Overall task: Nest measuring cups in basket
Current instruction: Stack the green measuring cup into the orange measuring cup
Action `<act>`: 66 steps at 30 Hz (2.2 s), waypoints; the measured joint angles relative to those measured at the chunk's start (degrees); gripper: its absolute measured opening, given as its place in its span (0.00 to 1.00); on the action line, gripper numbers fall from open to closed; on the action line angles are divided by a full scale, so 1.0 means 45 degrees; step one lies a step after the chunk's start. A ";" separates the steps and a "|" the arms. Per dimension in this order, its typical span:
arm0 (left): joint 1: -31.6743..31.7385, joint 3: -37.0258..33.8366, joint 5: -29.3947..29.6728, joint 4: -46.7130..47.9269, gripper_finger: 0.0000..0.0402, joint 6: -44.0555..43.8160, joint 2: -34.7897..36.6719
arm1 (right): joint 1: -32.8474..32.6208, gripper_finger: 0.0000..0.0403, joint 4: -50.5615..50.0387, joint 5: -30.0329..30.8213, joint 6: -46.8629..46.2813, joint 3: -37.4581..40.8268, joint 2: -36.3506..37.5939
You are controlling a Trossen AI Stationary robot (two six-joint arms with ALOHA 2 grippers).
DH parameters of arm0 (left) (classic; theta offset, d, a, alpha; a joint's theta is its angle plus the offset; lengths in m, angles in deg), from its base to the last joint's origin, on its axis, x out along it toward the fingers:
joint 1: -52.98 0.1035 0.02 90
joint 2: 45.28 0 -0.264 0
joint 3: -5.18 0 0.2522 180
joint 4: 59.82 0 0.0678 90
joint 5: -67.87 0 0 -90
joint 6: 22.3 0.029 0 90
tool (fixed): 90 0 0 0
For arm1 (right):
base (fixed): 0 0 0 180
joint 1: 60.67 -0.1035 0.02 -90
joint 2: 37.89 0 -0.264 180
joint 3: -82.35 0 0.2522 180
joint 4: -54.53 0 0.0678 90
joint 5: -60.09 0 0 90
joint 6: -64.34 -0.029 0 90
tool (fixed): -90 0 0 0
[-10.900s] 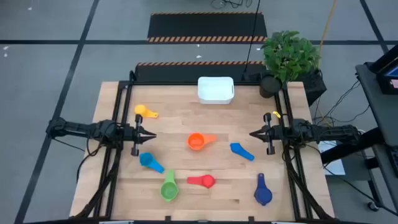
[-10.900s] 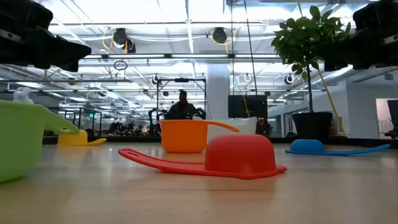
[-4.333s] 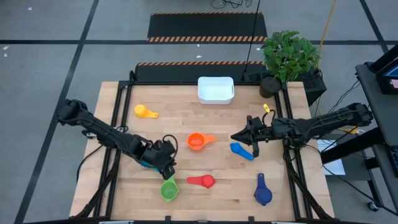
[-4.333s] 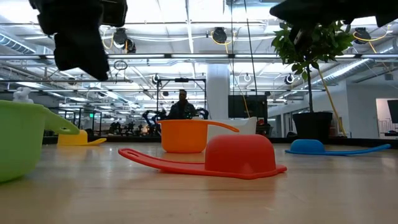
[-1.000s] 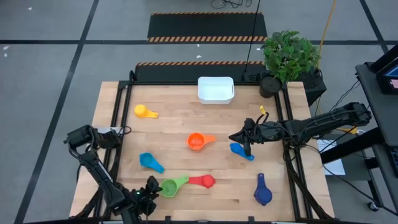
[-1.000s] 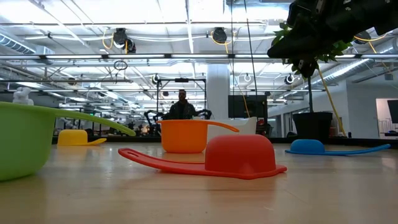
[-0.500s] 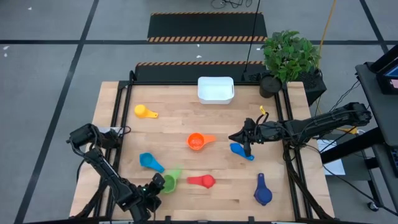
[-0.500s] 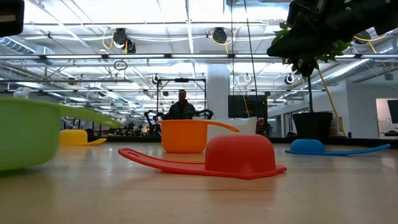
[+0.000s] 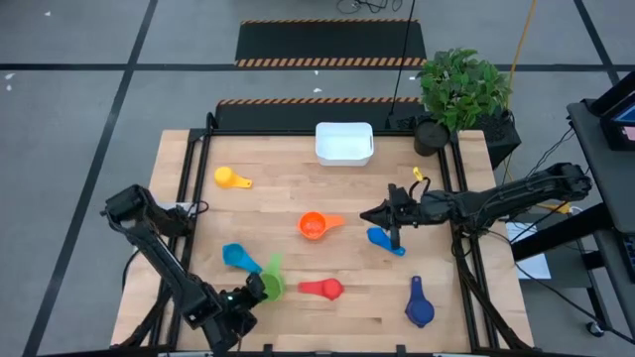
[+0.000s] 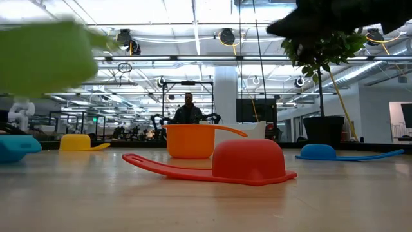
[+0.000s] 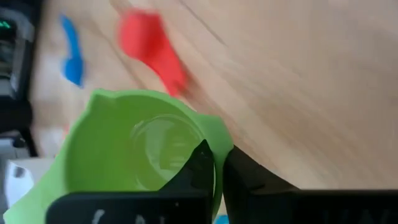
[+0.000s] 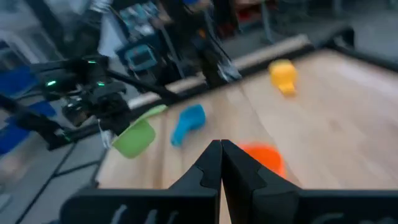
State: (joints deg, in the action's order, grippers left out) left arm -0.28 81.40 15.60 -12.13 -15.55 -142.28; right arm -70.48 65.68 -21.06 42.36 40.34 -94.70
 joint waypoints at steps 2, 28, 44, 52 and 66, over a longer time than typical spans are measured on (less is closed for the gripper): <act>-0.0005 0.0000 0.0095 -0.0815 0.03 0.0899 0.0665 | -0.0160 0.00 0.1116 -0.0506 0.0544 0.0000 -0.0477; 0.1583 0.0005 -0.7499 -0.7361 0.02 1.1140 0.3138 | -0.4955 0.49 0.4070 0.3024 1.4209 -0.7815 -0.8298; 0.2375 0.0000 -0.8068 -0.7391 0.04 1.0803 0.2888 | -0.4967 0.38 0.4800 0.1946 1.3653 -0.7810 -0.8722; 0.2829 0.0000 -0.8924 -0.7323 0.02 1.0784 0.2888 | -0.4978 0.31 0.4879 0.1594 1.3190 -0.7810 -0.8726; 0.2916 0.0000 -0.9045 -0.7294 0.03 1.0806 0.2887 | -0.4311 0.13 0.4328 -0.0318 1.2028 -0.7805 -0.8733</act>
State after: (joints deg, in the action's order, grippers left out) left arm 12.84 81.40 -25.10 -44.95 33.08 -129.29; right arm -89.88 85.16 -22.49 96.48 5.21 -134.00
